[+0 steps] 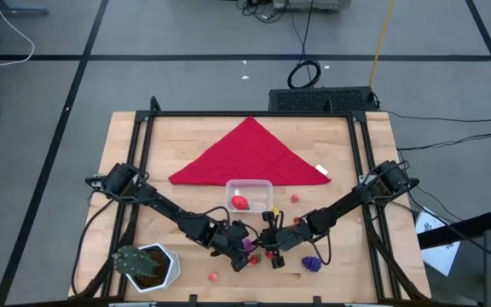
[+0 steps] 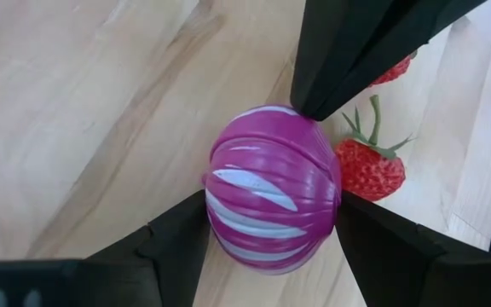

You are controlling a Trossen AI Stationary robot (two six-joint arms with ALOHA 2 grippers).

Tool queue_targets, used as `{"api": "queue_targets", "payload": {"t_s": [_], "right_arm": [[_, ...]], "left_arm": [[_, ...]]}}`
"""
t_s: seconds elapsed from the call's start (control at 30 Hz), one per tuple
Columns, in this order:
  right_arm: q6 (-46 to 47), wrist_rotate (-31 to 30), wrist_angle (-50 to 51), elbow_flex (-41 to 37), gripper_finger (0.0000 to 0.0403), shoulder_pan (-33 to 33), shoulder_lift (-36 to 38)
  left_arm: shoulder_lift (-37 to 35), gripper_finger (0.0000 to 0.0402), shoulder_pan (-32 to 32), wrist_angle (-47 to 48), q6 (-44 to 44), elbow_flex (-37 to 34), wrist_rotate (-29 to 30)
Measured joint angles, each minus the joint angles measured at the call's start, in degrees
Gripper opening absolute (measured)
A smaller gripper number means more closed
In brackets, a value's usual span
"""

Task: Pick and placing Produce into tupperware
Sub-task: Put the red onion in the transparent bin

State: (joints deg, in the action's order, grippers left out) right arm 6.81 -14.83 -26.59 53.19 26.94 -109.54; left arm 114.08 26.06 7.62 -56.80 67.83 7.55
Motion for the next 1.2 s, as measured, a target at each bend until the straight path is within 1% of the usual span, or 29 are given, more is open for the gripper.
{"api": "queue_targets", "payload": {"t_s": [0.13,0.37,0.43,0.5,0.63,0.7,1.0,1.2], "right_arm": [[-0.2,0.0,0.0,0.0,0.0,0.0,0.0],[-0.21,-0.04,0.01,0.0,0.0,0.0,0.0],[-0.2,-0.04,0.02,0.0,0.0,0.0,0.02],[-0.22,-0.04,0.02,0.0,0.0,0.0,0.02],[-0.66,-0.04,0.04,0.0,0.0,0.0,0.02],[-0.94,-0.07,0.04,0.0,0.0,0.0,0.02],[-2.09,-0.07,0.04,0.0,0.0,0.0,0.04],[-3.83,-0.07,1.51,0.0,0.0,-0.02,1.67]], "left_arm": [[0.0,0.0248,0.0,0.0,0.28,0.0,0.2],[-0.07,0.0196,0.0,-0.13,1.19,-0.02,0.33],[-0.07,0.019,0.0,-0.22,1.2,-0.02,0.37],[-0.07,0.0192,0.0,-0.24,1.18,-0.02,0.39],[-0.08,0.0214,-0.02,-0.26,0.99,-0.02,0.42],[-0.07,0.0218,-0.04,-0.28,1.02,-0.04,0.43],[-0.28,0.0197,-0.04,-0.32,1.27,-0.07,0.42],[-0.28,0.0207,-0.07,-0.55,1.25,-0.07,0.94]]}}
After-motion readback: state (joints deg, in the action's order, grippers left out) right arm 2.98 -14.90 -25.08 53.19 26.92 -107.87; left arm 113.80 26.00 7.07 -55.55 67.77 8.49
